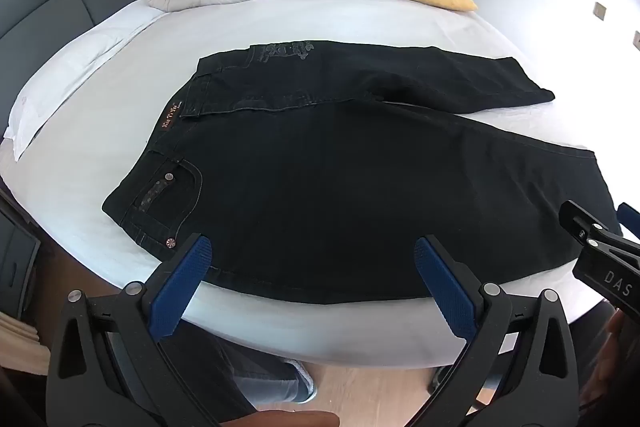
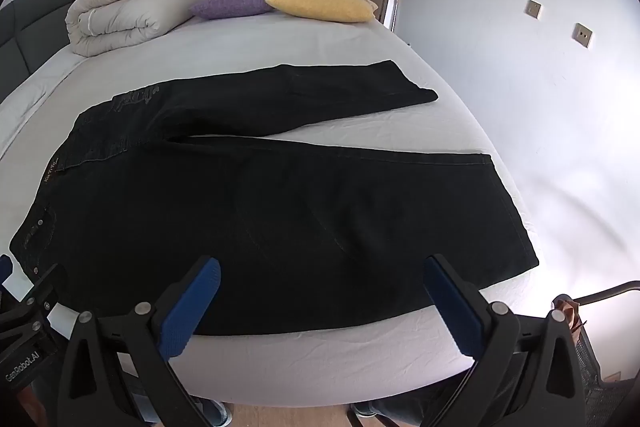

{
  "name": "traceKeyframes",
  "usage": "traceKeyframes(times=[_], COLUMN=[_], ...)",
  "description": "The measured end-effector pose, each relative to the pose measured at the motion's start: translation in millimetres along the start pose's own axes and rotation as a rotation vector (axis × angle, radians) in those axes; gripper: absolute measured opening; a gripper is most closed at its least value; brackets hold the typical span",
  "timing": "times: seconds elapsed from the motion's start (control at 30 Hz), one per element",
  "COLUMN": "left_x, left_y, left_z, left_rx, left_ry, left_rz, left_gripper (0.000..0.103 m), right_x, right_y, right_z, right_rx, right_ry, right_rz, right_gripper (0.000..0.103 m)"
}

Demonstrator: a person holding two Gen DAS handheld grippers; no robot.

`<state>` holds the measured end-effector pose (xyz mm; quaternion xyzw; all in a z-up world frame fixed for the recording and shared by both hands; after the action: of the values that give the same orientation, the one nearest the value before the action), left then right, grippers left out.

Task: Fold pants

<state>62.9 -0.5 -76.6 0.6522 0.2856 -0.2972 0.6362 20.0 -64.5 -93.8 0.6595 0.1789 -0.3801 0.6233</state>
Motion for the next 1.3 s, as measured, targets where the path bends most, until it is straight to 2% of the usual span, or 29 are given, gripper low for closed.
traceKeyframes(times=[0.4,1.3], left_x=[4,5], left_y=[-6,-8], left_z=[-2,-10], left_rx=[-0.003,-0.015], left_ry=[-0.001,0.001], left_rz=[-0.007,-0.018], left_gripper=[0.103,0.103], right_x=[-2,3], right_y=[7,-7], right_z=[-5,-13], right_rx=[-0.016,-0.002], right_ry=[0.001,0.021], right_rz=[-0.009,-0.003], right_gripper=[0.103,0.103])
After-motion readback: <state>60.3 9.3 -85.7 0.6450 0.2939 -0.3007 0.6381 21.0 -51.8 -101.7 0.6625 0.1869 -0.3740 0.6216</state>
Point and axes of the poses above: each gripper's, at about its wrist camera, not at the fingertips, and x roughly the way its jaws point, z to its right, y to its top, the point moved 10 cm from there along x, roughly the way its jaws point, and after that the axes turned 2 degrees about z, right-handed, at the moved point
